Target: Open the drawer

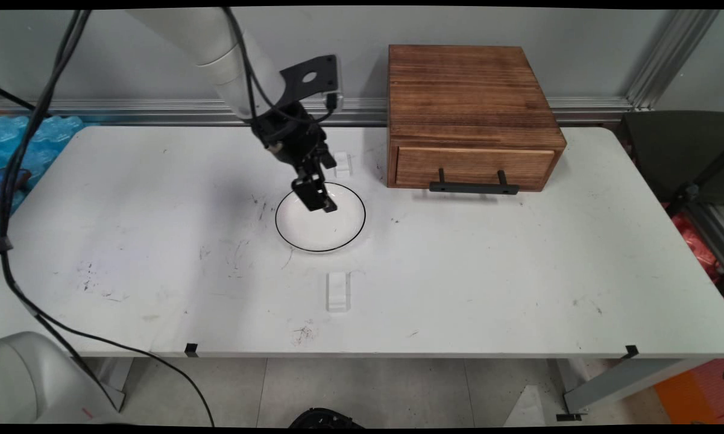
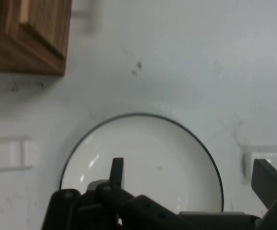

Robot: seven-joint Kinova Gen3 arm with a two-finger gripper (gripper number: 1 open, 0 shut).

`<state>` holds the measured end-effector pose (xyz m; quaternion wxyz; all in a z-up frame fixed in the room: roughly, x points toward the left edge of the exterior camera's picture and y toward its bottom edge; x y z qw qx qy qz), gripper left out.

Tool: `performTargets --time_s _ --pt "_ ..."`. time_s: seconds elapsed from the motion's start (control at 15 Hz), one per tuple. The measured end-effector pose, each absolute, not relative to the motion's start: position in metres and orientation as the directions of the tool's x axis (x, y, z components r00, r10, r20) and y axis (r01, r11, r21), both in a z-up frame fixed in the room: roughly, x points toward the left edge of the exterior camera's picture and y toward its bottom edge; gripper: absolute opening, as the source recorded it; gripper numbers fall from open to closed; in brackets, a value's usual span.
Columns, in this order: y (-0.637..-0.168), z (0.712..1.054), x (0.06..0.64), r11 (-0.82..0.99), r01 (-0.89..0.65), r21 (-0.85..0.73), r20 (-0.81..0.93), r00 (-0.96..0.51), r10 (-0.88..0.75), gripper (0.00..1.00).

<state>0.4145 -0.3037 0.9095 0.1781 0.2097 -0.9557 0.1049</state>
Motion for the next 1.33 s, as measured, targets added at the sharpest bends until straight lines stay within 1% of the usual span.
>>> performTargets --time_s 0.53,1.33 --pt "-0.322 0.917 0.384 0.9 -0.413 -0.14 0.415 -0.85 -0.325 1.0" --pt "-0.35 0.927 0.318 0.904 -0.397 -0.159 0.478 -0.832 -0.281 1.0"
